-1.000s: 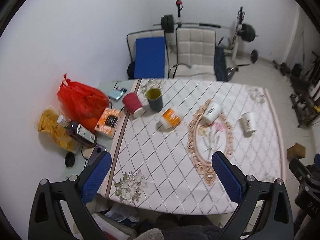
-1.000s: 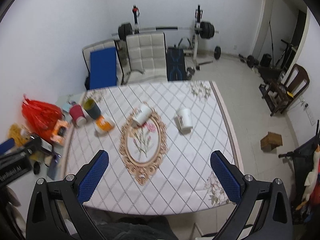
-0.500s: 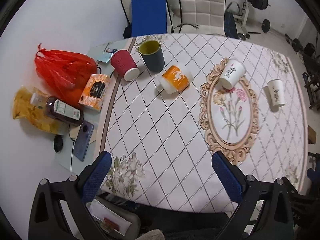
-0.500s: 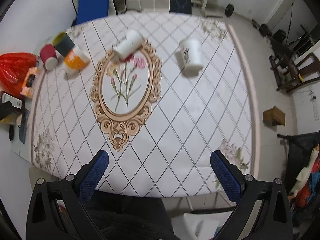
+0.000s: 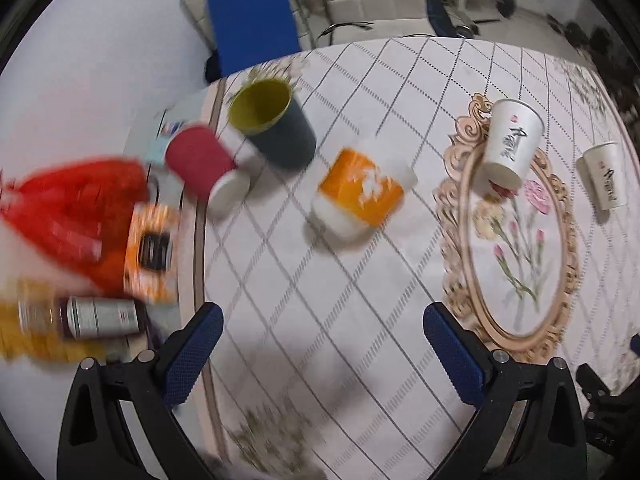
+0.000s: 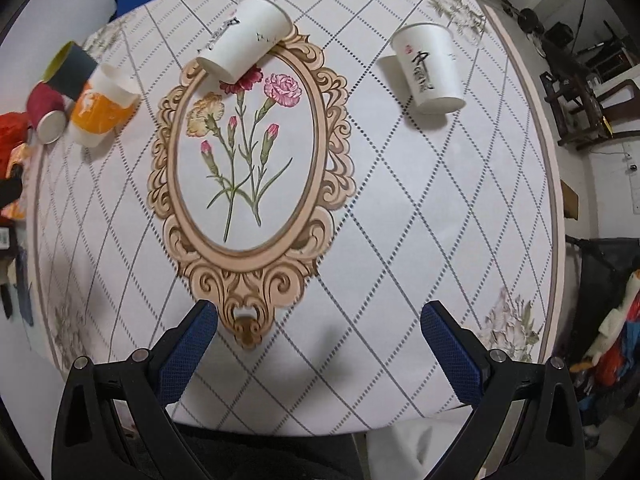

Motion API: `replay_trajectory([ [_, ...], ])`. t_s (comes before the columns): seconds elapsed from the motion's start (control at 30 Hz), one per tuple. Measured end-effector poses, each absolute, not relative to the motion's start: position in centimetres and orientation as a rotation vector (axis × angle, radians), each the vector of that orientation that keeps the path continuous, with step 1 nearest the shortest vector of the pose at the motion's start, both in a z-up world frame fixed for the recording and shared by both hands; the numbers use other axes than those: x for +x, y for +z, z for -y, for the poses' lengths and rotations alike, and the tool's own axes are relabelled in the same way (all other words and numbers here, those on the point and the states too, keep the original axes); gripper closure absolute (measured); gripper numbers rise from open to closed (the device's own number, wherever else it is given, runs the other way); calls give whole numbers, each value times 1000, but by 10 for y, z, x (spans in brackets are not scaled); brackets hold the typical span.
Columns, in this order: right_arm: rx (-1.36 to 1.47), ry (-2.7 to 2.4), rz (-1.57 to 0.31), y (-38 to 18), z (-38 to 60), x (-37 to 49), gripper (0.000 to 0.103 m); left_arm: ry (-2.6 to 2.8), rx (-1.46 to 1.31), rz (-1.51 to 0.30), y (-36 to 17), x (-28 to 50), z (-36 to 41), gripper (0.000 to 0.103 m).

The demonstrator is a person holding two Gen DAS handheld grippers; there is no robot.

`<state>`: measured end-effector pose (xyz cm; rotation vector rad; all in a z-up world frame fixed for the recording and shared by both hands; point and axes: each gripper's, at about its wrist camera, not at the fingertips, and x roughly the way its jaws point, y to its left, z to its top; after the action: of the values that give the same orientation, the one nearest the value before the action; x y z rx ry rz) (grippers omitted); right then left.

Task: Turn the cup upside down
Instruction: 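Reach the left gripper to the orange-sleeved paper cup and grasp it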

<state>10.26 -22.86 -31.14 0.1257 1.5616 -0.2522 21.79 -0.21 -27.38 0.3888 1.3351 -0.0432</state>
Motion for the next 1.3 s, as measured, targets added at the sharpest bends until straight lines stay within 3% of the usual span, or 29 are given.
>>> replay_trajectory([
  [0.53, 145, -267, -1587, -329, 211, 169, 0, -362, 793, -1349, -336, 296, 45, 0],
  [1.23, 183, -251, -1570, -327, 209, 167, 0, -417, 819, -1436, -394, 331, 43, 1],
  [1.3, 188, -254, -1567, -327, 209, 167, 0, -425, 820, -1447, -400, 334, 43, 6],
])
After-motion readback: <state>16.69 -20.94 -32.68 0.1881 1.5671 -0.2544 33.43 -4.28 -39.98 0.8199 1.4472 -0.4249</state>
